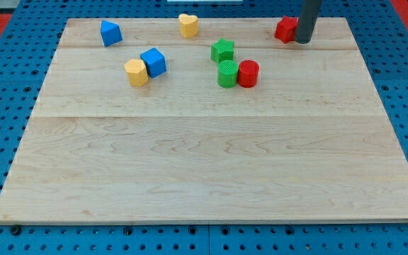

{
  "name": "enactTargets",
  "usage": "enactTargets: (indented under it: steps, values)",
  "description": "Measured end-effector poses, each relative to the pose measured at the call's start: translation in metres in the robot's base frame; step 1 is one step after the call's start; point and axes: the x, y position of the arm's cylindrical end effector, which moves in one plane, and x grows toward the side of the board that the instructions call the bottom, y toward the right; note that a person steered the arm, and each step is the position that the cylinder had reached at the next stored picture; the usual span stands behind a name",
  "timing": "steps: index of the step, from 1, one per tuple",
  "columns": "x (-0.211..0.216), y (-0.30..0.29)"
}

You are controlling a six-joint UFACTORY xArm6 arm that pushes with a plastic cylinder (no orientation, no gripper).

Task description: Push the green star to the right of the blue cube

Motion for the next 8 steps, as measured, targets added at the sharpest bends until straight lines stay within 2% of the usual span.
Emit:
enactTargets:
  steps: [2,3,4,5,6,7,8]
  values:
    - [0.000,0.001]
    - [0.016,0.008]
    - [0.069,0.006]
    - [0.069,-0.003]
    - [0.063,-0.028]
    - [0.037,-0.067]
    - [0.030,-0.137]
